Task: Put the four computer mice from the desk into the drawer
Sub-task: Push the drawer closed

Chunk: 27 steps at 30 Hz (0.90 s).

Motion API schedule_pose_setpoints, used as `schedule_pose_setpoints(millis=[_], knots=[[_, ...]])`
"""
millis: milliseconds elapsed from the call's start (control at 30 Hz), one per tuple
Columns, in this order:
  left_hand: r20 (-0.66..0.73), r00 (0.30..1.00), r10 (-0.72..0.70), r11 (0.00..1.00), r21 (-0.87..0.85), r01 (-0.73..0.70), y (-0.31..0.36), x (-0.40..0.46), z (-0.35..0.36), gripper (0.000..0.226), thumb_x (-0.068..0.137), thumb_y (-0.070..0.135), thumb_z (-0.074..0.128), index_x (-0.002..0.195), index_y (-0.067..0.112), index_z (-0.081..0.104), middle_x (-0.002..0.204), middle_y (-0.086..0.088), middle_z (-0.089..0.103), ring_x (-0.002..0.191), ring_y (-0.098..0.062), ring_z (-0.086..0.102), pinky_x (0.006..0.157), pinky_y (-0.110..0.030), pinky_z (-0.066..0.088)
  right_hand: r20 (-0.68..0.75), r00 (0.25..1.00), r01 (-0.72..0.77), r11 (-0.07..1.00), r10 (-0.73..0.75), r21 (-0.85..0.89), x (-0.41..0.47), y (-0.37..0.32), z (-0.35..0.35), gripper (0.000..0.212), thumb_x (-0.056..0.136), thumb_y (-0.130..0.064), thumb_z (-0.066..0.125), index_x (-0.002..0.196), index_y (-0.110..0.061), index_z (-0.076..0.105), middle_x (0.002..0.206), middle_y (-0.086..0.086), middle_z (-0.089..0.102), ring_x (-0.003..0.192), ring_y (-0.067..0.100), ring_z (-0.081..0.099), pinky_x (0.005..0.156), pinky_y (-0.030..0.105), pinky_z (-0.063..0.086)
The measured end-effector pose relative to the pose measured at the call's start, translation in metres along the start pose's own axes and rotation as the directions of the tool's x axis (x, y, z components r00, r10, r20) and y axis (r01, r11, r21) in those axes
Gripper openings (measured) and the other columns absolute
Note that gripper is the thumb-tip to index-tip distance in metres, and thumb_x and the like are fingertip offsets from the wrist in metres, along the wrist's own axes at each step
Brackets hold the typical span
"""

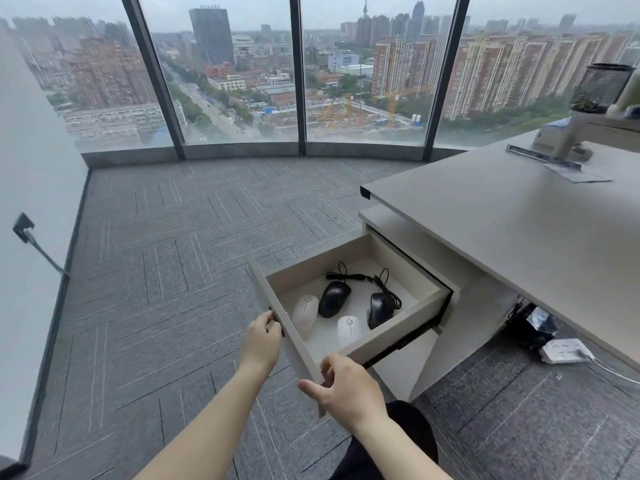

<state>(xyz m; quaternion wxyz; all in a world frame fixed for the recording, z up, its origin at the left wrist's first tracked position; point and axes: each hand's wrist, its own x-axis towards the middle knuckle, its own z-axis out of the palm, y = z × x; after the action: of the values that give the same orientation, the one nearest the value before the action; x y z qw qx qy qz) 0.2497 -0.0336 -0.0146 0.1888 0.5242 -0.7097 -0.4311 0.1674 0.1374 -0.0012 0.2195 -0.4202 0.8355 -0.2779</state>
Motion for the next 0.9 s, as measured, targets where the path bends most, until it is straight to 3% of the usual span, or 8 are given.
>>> schedule_pose_setpoints(millis=[100, 233, 333, 533, 700, 833, 900], knots=[[0.074, 0.997, -0.034, 0.989, -0.138, 0.045, -0.003, -0.008, 0.006, 0.046, 0.088, 0.015, 0.042, 0.131, 0.017, 0.058, 0.123, -0.008, 0.067, 0.111, -0.034, 0.061, 0.078, -0.034, 0.047, -0.026, 1.0, -0.011, 1.0, 0.01, -0.023, -0.002, 0.002, 0.005, 0.039, 0.076, -0.062, 0.062, 0.092, -0.028, 0.054, 0.092, -0.01, 0.064, 0.083, 0.013, 0.061, 0.073, 0.033, 0.052], [0.158, 0.984, -0.087, 0.956, -0.266, 0.127, 0.0, -0.008, 0.013, 0.052, 0.089, 0.01, 0.04, 0.138, 0.022, 0.052, 0.13, -0.003, 0.063, 0.119, -0.028, 0.059, 0.099, -0.042, 0.048, -0.061, 0.998, -0.02, 1.0, 0.02, -0.004, -0.002, 0.004, 0.003, 0.032, 0.078, -0.055, 0.065, 0.089, -0.027, 0.055, 0.089, -0.009, 0.064, 0.081, 0.013, 0.06, 0.072, 0.034, 0.052], [0.207, 0.975, -0.084, 0.944, -0.297, 0.144, 0.011, -0.005, 0.022, 0.055, 0.089, 0.004, 0.039, 0.14, 0.021, 0.05, 0.131, -0.004, 0.063, 0.118, -0.027, 0.059, 0.092, -0.035, 0.047, -0.084, 0.995, -0.05, 0.999, 0.051, 0.005, 0.002, 0.013, -0.005, 0.028, 0.078, -0.053, 0.066, 0.087, -0.03, 0.054, 0.088, -0.01, 0.064, 0.079, 0.012, 0.061, 0.071, 0.033, 0.053], [0.308, 0.95, -0.052, 0.933, -0.326, 0.156, 0.042, 0.008, 0.061, 0.069, 0.084, 0.001, 0.038, 0.148, 0.027, 0.036, 0.138, 0.001, 0.055, 0.117, -0.025, 0.058, 0.087, -0.034, 0.05, -0.143, 0.974, -0.174, 0.984, 0.175, 0.025, 0.019, 0.045, -0.033, 0.029, 0.079, -0.055, 0.064, 0.088, -0.03, 0.053, 0.091, -0.009, 0.065, 0.083, 0.015, 0.06, 0.068, 0.034, 0.052], [0.34, 0.939, -0.048, 0.921, -0.348, 0.173, 0.073, 0.02, 0.104, 0.07, 0.084, 0.005, 0.042, 0.15, 0.025, 0.031, 0.146, 0.001, 0.047, 0.124, -0.025, 0.052, 0.107, -0.046, 0.043, -0.198, 0.916, -0.311, 0.929, 0.349, 0.201, 0.032, 0.076, -0.059, 0.033, 0.078, -0.055, 0.064, 0.086, -0.025, 0.053, 0.082, -0.008, 0.064, 0.075, 0.014, 0.061, 0.059, 0.033, 0.048], [0.39, 0.92, -0.047, 0.907, -0.37, 0.203, 0.094, 0.035, 0.136, 0.069, 0.084, 0.008, 0.045, 0.149, 0.027, 0.033, 0.147, 0.002, 0.048, 0.124, -0.023, 0.053, 0.104, -0.044, 0.045, -0.231, 0.853, -0.369, 0.854, 0.468, 0.368, 0.045, 0.098, -0.076, 0.044, 0.078, -0.055, 0.068, 0.103, -0.024, 0.049, 0.091, -0.004, 0.062, 0.077, 0.014, 0.061, 0.061, 0.034, 0.049], [0.405, 0.913, -0.041, 0.898, -0.386, 0.211, 0.107, 0.04, 0.149, 0.068, 0.084, 0.005, 0.045, 0.148, 0.026, 0.036, 0.141, 0.001, 0.053, 0.116, -0.022, 0.059, 0.09, -0.036, 0.05, -0.257, 0.818, -0.388, 0.823, 0.515, 0.414, 0.052, 0.109, -0.084, 0.059, 0.078, -0.056, 0.068, 0.12, -0.021, 0.046, 0.107, -0.001, 0.061, 0.086, 0.019, 0.06, 0.067, 0.036, 0.049]])
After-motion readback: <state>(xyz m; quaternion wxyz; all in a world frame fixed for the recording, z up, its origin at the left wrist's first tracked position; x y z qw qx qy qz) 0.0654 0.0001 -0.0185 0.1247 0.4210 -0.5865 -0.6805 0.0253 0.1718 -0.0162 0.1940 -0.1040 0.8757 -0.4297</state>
